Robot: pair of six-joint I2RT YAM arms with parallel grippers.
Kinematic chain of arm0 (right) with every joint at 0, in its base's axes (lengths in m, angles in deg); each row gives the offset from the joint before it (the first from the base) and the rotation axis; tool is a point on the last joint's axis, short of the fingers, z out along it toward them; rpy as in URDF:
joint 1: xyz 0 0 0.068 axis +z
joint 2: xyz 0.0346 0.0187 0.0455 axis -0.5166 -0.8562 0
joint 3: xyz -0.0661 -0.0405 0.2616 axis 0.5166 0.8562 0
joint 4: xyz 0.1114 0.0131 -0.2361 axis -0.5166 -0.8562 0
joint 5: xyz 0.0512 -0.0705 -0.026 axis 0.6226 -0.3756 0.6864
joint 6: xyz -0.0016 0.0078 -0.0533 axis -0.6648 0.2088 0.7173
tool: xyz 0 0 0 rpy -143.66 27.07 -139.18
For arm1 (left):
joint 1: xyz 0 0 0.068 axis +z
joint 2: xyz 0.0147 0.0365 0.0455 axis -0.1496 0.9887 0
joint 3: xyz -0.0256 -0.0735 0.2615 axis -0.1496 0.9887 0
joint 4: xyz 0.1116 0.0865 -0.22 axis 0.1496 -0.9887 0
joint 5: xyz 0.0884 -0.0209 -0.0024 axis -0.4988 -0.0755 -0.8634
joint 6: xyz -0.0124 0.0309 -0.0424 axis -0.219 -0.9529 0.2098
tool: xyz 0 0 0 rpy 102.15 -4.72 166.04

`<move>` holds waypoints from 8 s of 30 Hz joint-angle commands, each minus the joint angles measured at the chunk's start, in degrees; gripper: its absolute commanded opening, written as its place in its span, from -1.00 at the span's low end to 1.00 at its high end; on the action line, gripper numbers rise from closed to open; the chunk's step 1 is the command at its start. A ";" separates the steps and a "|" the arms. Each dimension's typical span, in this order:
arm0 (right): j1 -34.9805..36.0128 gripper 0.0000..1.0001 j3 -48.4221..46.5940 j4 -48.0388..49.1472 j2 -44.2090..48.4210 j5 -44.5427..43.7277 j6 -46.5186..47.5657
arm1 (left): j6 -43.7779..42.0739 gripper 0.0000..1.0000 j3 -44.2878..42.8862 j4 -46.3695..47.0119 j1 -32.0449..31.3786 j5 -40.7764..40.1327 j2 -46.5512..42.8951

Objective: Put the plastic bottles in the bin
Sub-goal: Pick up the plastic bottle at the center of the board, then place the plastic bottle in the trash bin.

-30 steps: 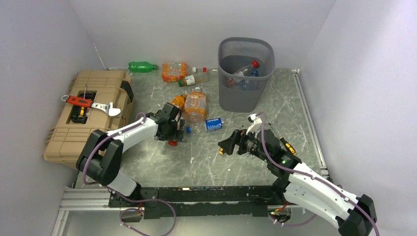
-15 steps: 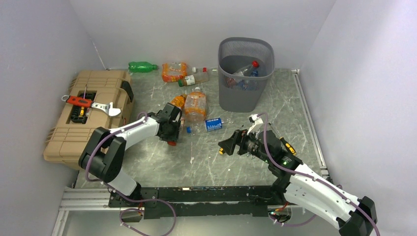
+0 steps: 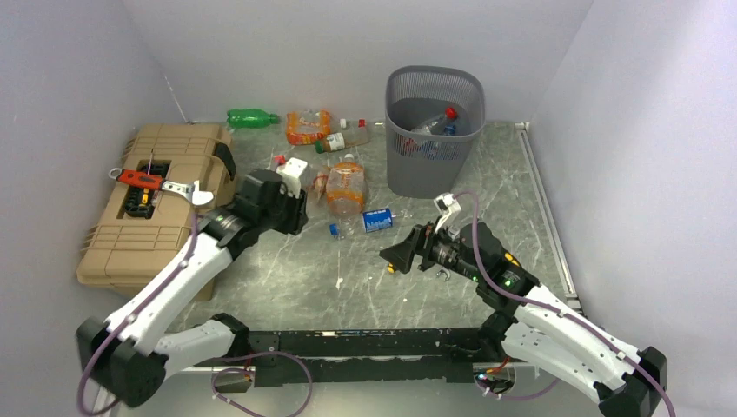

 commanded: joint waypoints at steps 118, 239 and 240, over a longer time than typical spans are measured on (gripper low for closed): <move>17.09 -1.00 2.80 39.45 5.85 -11.86 3.67 | 32.18 0.16 22.60 90.95 -25.81 17.26 -12.32; -28.47 -1.00 -83.53 -10.84 -75.13 -18.84 28.94 | -18.92 0.95 10.32 20.27 -18.89 -27.21 -23.67; -28.48 -1.00 -83.46 -11.42 -75.54 -17.77 29.02 | -18.77 0.94 10.20 20.09 -18.89 -27.15 -23.46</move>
